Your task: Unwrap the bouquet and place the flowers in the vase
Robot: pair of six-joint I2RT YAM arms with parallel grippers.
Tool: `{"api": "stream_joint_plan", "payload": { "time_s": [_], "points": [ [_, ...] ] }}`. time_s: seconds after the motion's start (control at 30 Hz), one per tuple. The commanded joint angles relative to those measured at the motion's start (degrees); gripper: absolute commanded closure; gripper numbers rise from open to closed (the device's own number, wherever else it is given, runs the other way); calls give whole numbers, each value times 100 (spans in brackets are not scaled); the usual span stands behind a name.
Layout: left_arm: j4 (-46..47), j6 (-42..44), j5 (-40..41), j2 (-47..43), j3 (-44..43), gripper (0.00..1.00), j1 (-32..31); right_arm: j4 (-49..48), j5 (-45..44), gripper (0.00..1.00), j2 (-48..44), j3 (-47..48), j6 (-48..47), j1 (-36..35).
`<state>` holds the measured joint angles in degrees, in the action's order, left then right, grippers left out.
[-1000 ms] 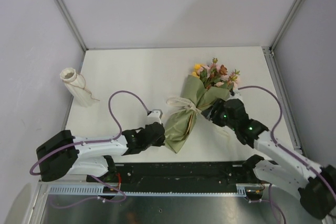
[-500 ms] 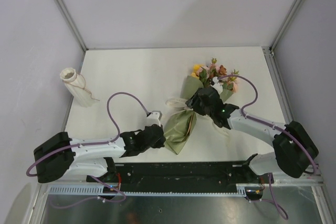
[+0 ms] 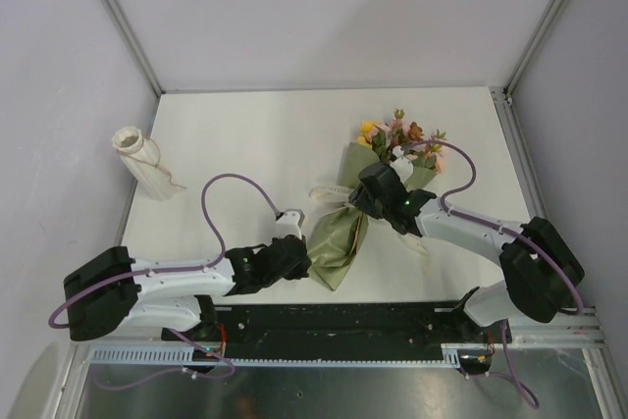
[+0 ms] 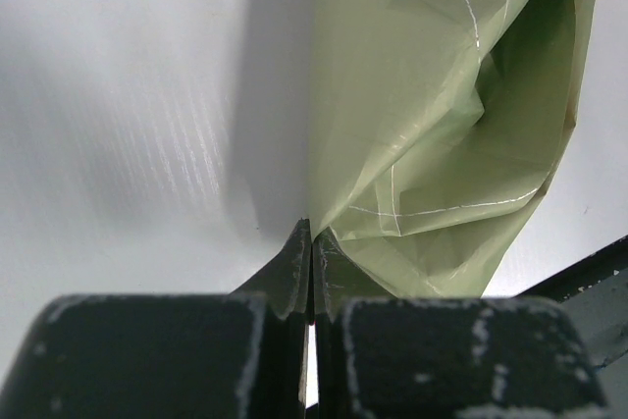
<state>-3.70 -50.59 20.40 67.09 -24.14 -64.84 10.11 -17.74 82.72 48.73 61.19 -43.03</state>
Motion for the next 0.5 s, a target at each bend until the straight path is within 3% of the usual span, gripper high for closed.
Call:
{"api": "stream_joint_plan", "payload": {
  "time_s": [0.0,0.47],
  "points": [
    [250,-122,262,-21,-14,100,-61,354,-623,59,6,408,-155,-171],
    [252,-149,303,-28,-3,100,-106,544,-626,61,569,599,107,-330]
  ]
}}
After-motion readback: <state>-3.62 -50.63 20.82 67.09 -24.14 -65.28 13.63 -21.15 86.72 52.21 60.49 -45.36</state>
